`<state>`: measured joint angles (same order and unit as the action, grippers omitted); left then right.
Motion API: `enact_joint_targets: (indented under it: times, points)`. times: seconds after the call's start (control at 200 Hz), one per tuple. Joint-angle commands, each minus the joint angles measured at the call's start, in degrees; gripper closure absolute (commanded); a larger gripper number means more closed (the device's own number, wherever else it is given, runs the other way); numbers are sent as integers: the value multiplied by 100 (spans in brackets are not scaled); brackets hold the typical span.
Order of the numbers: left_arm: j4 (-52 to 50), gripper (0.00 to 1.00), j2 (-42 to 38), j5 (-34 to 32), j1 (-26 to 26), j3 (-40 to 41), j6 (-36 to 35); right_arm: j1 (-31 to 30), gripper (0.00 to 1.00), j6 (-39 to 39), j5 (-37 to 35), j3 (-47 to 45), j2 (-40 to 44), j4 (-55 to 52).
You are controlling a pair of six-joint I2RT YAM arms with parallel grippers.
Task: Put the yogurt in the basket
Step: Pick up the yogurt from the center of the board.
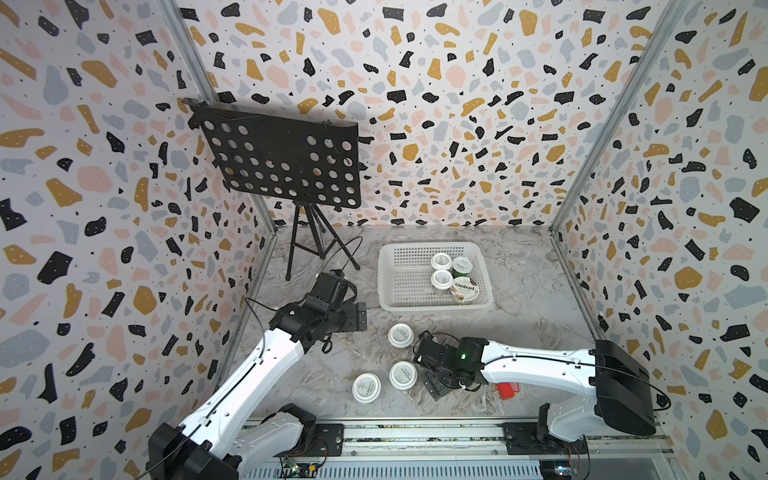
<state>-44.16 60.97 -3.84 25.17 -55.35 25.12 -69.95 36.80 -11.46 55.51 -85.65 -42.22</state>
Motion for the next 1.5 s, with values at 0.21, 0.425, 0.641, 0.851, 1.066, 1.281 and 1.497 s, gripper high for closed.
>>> enact_joint_targets:
  times: [0.21,0.425,0.641,0.851,1.066,1.281,1.497]
  points:
    - [25,5,20,-20,-27,42,43,26,20,-50,-11,-75,100,-15]
    - [22,5,47,-29,-25,25,43,24,22,-55,-30,-119,184,-14]
    - [23,5,59,-30,-30,-28,56,23,22,-67,-158,-121,359,-102]
    - [23,5,85,-12,-29,-63,63,155,23,-159,-233,35,516,-319]
    - [32,5,147,10,-29,-172,57,613,23,-616,-302,680,663,-868]
    - [42,4,295,60,-28,-326,89,1444,23,-1342,-350,1838,610,-1452]
    - [127,4,557,142,-21,-475,100,2225,24,-1962,-226,2990,-5,-1570]
